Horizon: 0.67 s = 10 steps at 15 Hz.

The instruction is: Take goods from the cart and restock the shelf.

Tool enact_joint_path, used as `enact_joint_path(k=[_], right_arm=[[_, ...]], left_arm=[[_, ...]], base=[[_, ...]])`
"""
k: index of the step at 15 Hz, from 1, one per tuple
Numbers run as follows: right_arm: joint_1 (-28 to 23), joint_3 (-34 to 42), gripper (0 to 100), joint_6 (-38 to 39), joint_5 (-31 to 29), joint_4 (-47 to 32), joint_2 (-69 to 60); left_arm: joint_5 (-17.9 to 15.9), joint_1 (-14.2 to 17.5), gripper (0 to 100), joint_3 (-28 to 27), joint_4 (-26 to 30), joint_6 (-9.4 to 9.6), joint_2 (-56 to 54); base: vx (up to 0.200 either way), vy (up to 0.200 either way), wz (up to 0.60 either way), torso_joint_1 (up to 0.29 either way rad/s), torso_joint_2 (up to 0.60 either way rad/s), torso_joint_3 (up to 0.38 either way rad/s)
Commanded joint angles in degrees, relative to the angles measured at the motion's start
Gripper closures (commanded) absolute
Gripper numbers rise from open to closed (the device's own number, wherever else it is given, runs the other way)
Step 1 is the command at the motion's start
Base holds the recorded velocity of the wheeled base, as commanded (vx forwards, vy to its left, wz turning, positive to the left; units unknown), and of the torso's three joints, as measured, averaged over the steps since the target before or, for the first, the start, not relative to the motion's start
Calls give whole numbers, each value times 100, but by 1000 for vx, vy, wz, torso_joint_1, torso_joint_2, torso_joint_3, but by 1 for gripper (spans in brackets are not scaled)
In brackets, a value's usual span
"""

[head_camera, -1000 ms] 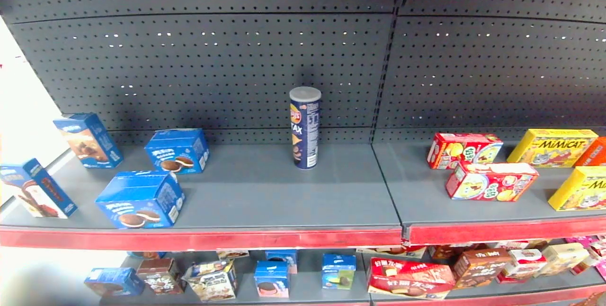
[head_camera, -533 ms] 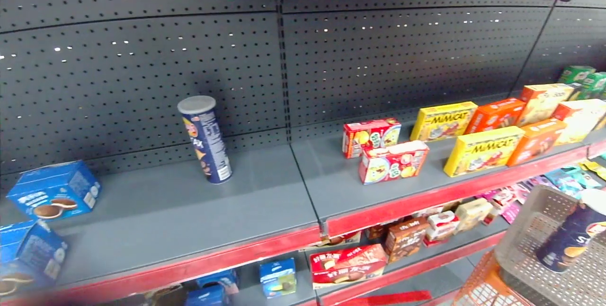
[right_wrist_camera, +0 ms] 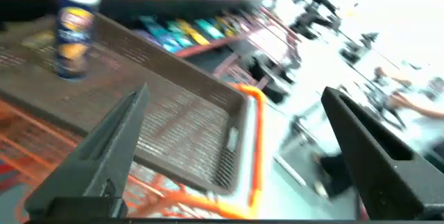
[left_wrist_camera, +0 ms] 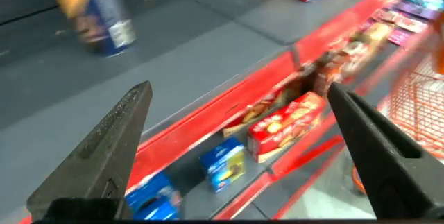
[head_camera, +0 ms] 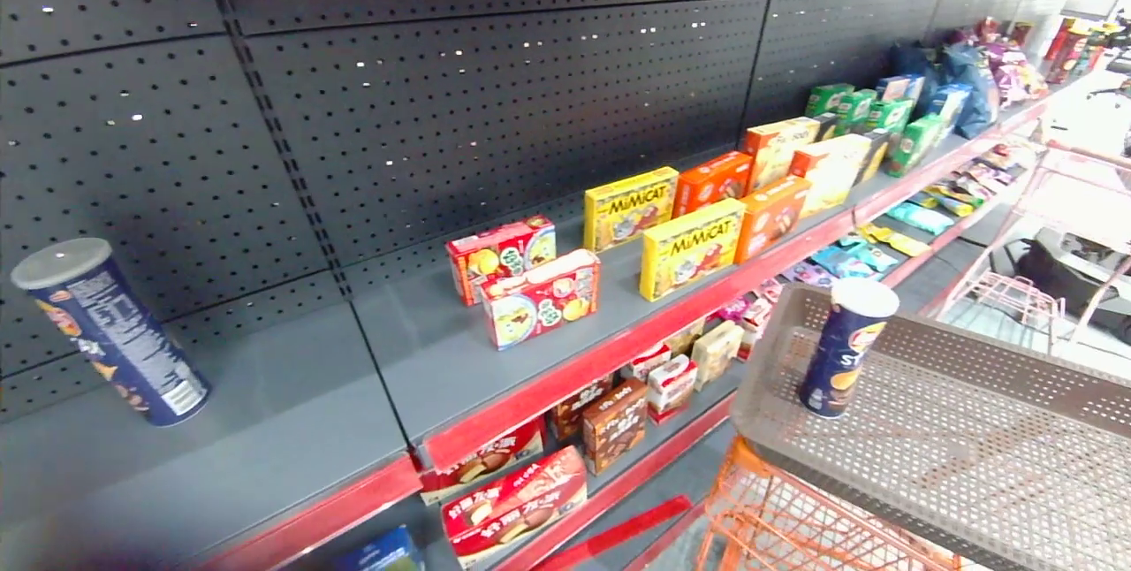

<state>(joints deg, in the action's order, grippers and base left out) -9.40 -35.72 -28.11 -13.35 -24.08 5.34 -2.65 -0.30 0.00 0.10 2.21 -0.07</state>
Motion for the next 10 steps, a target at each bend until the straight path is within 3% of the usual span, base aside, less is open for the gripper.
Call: enact_joint_path(k=[1, 9, 10], right_arm=[[8, 21, 0, -1, -1, -1, 11], [8, 91, 0, 7, -10, -1, 11], [8, 91, 0, 7, -10, -1, 11]], left_arm=[[1, -5, 0, 0, -1, -1, 7], [1, -5, 0, 0, -1, -10, 7], [10, -5, 0, 0, -1, -19, 7]], base=[[0, 0, 0, 0, 0, 0], [0, 0, 0, 0, 0, 0], [200, 0, 0, 2, 2, 2]])
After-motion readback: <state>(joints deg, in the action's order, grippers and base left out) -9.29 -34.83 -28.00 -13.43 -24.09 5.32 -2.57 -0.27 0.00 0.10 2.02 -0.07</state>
